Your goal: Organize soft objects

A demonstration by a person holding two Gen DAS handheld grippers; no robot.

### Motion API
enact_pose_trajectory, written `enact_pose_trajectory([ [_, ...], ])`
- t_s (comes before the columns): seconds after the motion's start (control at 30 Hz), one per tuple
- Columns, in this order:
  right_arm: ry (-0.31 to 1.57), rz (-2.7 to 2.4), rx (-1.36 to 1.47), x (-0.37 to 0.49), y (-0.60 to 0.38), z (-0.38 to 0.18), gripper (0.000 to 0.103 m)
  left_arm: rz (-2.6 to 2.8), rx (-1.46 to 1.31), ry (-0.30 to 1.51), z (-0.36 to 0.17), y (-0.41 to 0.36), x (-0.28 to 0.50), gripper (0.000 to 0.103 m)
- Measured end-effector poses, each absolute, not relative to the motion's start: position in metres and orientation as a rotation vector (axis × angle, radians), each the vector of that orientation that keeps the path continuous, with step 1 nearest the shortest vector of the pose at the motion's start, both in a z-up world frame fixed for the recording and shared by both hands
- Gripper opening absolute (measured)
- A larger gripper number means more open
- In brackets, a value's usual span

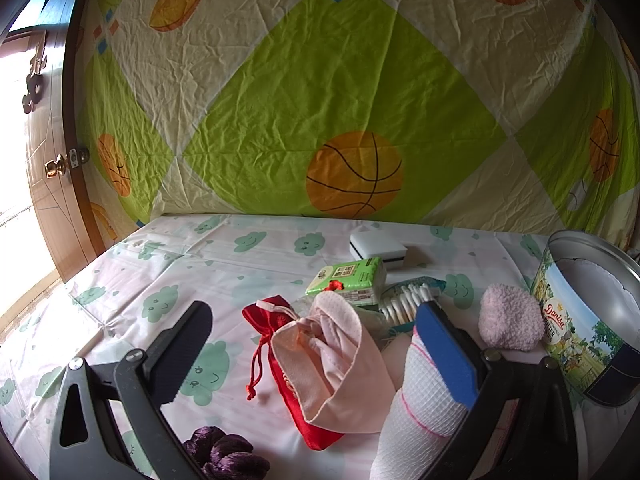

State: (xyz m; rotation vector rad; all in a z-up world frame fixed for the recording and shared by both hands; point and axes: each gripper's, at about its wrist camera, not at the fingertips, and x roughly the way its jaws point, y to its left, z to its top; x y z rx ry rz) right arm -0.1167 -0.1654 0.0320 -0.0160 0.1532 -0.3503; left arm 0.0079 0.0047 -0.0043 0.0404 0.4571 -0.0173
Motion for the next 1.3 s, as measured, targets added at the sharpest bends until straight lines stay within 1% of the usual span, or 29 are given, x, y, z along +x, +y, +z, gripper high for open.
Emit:
enact_pose_trajectory([
  [0.97, 0.194, -0.312, -0.003, -0.111, -0.165, 0.027, 0.103, -0.024, 0.025, 0.479, -0.008, 0.008, 0.004, 0.103],
  [1.1, 0.227, -0.266, 0.007, -0.107, -0.165, 0.023, 0.102, -0.019, 0.048, 0.485, -0.007, 0.015, -0.009, 0.103],
  [1.3, 0.353, -0.102, 0.009, -0.087, -0.154, 0.014, 0.102, 0.031, 0.044, 0.508, -0.006, 0.063, -0.034, 0.103],
])
